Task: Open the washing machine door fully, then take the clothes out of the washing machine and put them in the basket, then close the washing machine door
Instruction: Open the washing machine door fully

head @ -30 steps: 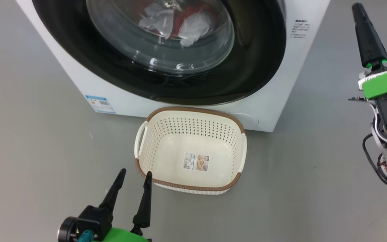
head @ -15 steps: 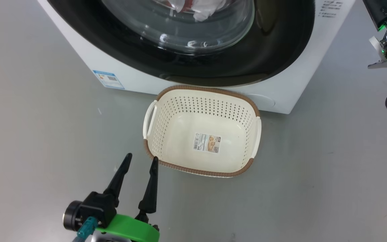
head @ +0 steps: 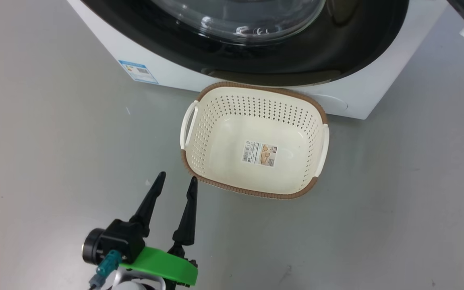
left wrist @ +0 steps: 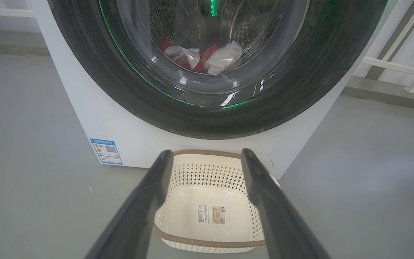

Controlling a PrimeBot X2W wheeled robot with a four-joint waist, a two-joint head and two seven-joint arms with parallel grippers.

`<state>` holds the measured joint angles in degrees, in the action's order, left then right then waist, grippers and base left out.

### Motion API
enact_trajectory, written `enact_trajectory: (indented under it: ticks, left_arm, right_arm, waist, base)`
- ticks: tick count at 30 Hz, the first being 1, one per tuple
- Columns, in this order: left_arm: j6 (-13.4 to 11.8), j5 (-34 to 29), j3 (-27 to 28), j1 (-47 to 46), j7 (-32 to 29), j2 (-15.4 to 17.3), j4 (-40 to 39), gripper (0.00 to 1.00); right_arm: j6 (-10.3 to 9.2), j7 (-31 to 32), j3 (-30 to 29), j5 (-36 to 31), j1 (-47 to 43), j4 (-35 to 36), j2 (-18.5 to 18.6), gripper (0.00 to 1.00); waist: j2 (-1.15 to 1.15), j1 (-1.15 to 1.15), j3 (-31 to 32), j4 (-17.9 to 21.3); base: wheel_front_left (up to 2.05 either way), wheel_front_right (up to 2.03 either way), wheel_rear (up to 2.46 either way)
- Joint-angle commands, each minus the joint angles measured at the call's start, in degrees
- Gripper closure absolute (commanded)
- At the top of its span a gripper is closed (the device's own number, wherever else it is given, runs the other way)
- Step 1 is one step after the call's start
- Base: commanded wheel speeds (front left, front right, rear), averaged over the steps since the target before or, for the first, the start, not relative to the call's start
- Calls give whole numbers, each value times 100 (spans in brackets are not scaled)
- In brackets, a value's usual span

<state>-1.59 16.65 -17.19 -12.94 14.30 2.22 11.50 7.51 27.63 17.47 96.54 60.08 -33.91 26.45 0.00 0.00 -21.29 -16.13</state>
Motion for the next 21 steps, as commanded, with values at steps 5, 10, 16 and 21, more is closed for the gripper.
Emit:
enact_trajectory:
  ticks: [5, 10, 16, 21]
  left_arm:
    - [-69, 103, 89, -183, 70, 65, -179, 0]
    - [-91, 157, 32, -245, 70, 65, -195, 0]
    - [-132, 213, -18, -302, 70, 65, -193, 0]
    - [-142, 214, -16, -282, 70, 65, -169, 0]
  right_arm:
    - [-2, 266, 59, -82, 311, -112, -40, 100]
    - [-2, 538, 83, -91, 540, -345, -94, 100]
    - [-2, 849, 39, -30, 681, -462, -176, 100]
    - [-2, 1068, 39, -40, 477, -350, -185, 100]
  waist:
    - [0, 0, -178, -112]
    - [0, 0, -302, -178]
    - [0, 0, -348, -233]
    - [0, 0, -227, -224]
  base:
    - [0, 0, 0]
    - [0, 0, 0]
    - [0, 0, 0]
    - [0, 0, 0]
